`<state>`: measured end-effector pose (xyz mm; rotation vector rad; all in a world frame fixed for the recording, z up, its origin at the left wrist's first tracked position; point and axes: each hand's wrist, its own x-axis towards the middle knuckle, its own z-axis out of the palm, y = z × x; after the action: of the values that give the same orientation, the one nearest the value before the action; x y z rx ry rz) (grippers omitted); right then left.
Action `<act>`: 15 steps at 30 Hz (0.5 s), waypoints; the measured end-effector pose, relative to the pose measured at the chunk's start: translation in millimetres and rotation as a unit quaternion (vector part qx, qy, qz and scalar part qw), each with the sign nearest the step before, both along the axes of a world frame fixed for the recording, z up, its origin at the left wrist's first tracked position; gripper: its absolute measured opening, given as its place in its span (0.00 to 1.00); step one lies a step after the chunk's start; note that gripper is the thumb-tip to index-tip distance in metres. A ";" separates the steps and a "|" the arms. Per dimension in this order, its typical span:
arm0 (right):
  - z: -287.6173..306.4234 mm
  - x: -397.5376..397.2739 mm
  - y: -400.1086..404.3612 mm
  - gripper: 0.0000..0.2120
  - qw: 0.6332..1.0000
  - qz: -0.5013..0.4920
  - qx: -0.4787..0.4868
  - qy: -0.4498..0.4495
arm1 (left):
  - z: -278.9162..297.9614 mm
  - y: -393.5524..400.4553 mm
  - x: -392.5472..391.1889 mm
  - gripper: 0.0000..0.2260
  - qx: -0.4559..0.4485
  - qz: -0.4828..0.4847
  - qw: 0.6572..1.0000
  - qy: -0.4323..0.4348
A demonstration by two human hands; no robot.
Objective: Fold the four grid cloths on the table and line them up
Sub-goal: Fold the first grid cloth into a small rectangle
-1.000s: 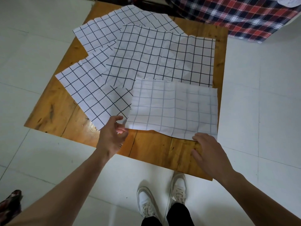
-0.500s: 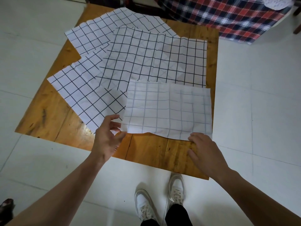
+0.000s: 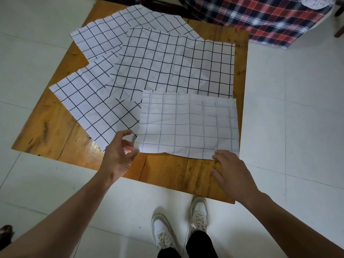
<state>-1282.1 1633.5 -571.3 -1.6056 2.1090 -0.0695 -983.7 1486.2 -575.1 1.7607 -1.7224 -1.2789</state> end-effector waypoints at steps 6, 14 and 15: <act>1.7 -3.0 0.8 0.20 1.000 0.016 0.008 0.018 | 5.2 -1.6 0.1 0.25 0.035 -0.005 0.999 0.001; 1.6 1.2 -5.1 0.16 0.998 -0.041 -0.048 -0.016 | 0.6 10.1 -15.3 0.17 -0.179 -0.065 0.969 -0.160; 1.0 2.2 -7.8 0.16 0.997 -0.048 -0.059 -0.020 | -0.6 13.6 -22.0 0.16 -0.218 -0.108 0.955 -0.171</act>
<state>-1280.0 1625.7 -570.3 -1.5542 2.1875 -0.2606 -1005.7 1499.8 -575.7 1.6250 -2.2321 -0.6070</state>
